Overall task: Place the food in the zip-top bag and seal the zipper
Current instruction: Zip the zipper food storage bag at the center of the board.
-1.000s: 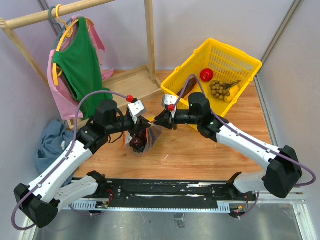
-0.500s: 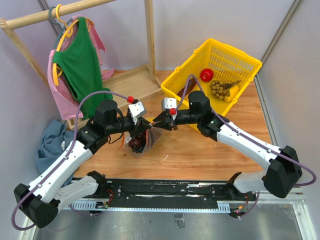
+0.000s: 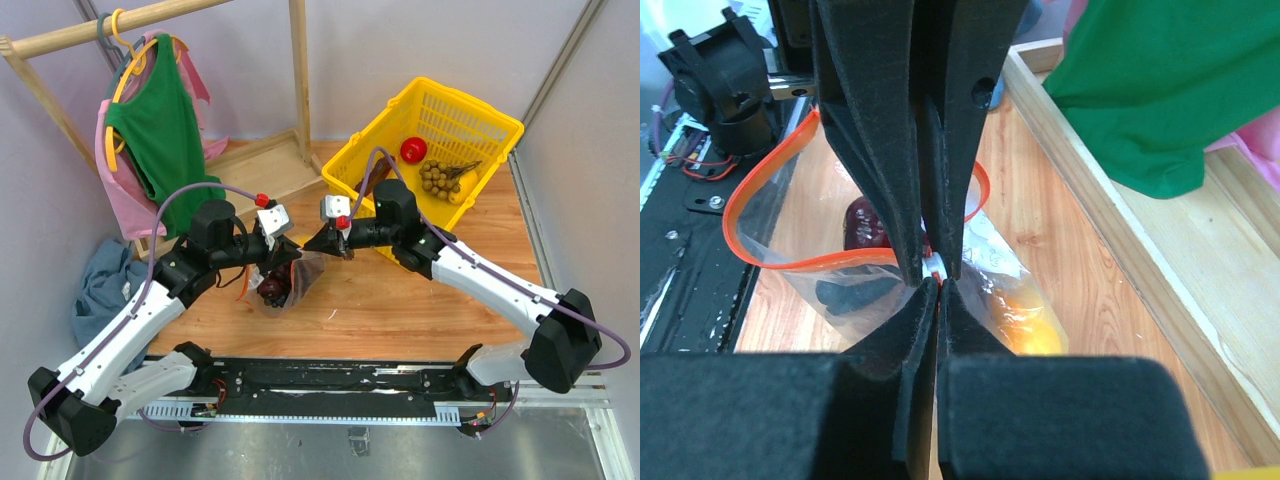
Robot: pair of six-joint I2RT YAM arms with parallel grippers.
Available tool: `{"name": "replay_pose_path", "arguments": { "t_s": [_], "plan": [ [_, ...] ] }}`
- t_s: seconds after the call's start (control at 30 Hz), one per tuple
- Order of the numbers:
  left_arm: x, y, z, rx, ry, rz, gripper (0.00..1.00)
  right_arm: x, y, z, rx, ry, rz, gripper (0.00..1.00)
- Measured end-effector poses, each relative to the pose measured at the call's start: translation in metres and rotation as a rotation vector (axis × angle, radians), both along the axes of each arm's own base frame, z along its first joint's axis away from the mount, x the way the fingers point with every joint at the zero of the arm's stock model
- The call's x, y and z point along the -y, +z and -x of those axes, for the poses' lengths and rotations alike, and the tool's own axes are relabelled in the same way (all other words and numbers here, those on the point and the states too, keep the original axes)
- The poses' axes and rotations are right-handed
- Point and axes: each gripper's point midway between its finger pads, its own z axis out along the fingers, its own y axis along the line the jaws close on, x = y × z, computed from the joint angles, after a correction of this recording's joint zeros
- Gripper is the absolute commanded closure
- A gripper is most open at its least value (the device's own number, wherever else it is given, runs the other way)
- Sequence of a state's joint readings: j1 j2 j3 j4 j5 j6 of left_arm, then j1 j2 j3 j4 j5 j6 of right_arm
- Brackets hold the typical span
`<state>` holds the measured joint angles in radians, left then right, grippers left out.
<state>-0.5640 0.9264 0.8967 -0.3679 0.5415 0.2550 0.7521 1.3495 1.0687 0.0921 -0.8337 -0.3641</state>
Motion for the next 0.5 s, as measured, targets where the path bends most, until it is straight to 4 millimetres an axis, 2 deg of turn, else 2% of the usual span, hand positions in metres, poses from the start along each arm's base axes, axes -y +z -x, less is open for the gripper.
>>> {"name": "replay_pose_path", "arguments": {
  "t_s": [0.23,0.27,0.37,0.5],
  "plan": [
    [-0.002,0.003,0.001,0.009,0.006,0.004,1.00,0.008,0.005,-0.012,0.028,-0.101,-0.005,0.99],
    [-0.002,0.003,0.001,0.010,0.006,0.004,1.00,0.008,0.005,-0.011,0.027,-0.100,-0.004,0.97],
    [-0.002,0.003,0.001,0.009,0.004,0.004,1.00,0.009,0.002,-0.007,0.027,-0.074,0.006,0.78],
    [-0.001,0.003,0.002,0.007,0.000,0.005,1.00,0.010,-0.004,0.003,0.023,-0.018,0.032,0.69]
  ]
}}
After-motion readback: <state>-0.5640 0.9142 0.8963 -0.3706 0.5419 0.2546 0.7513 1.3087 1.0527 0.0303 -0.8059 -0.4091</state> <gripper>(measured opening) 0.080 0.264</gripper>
